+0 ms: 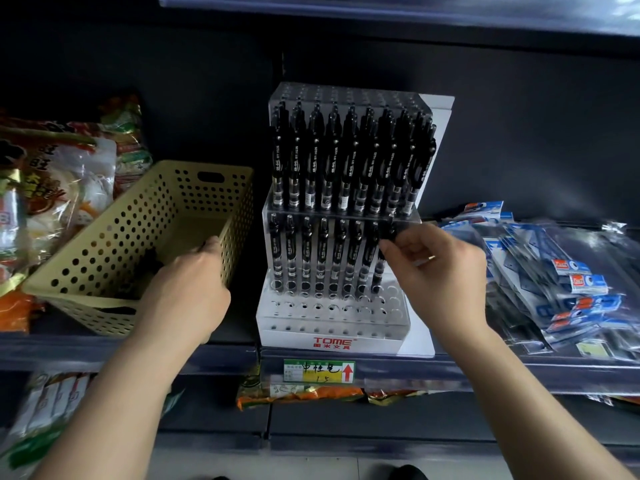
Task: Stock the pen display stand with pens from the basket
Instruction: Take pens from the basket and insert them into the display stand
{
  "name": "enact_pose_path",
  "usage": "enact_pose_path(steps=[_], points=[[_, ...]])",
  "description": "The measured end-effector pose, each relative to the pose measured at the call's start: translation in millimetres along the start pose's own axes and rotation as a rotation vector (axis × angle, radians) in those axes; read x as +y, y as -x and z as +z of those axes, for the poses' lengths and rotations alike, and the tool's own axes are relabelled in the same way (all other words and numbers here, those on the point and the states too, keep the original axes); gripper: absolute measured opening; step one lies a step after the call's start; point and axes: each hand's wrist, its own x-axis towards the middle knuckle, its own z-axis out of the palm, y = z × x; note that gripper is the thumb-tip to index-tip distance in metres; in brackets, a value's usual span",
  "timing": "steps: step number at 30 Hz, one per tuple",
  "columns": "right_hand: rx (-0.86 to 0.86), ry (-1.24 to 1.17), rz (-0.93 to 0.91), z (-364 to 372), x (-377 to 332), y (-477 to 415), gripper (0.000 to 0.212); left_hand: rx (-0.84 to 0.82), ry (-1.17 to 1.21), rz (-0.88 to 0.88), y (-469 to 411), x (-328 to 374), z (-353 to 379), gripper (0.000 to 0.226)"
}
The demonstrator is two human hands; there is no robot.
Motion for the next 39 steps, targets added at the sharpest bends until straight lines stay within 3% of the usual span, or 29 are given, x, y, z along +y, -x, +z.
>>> enact_pose_path(steps=[10, 16, 19, 24, 28, 33, 37, 39], points=[[-0.159, 0.101, 0.050, -4.0, 1.6, -1.5, 0.022, -0.005, 0.041, 0.013, 2.5, -2.2, -3.8, 0.061], [-0.379, 0.200, 0.092, -21.8, -14.2, -16.5, 0.028, -0.030, 0.197, -0.035, 9.5, -8.7, -8.7, 0.036], [-0.427, 0.083, 0.019, -20.4, -44.4, -17.6, 0.024, -0.068, 0.275, -0.052, 15.1, -10.7, -13.7, 0.042], [-0.716, -0.214, 0.060, 34.3, -91.7, 4.6, 0.028, -0.180, 0.346, -0.046, 22.3, -18.4, -21.7, 0.042], [-0.713, -0.394, 0.193, 84.7, -112.3, 12.3, 0.036, -0.266, 0.376, -0.035, 31.1, -27.0, -25.8, 0.022], [-0.631, -0.318, 0.281, 117.4, -126.0, 12.2, 0.034, -0.344, 0.362, 0.055, 44.3, -31.1, -24.6, 0.014], [-0.647, -0.173, 0.207, 116.0, -121.2, 6.2, 0.033, -0.449, 0.452, 0.042, 43.8, -40.9, -27.7, 0.022], [-0.682, -0.173, 0.194, 113.3, -116.2, 3.6, 0.031, -0.410, 0.466, -0.010, 33.7, -47.7, -32.3, 0.029]])
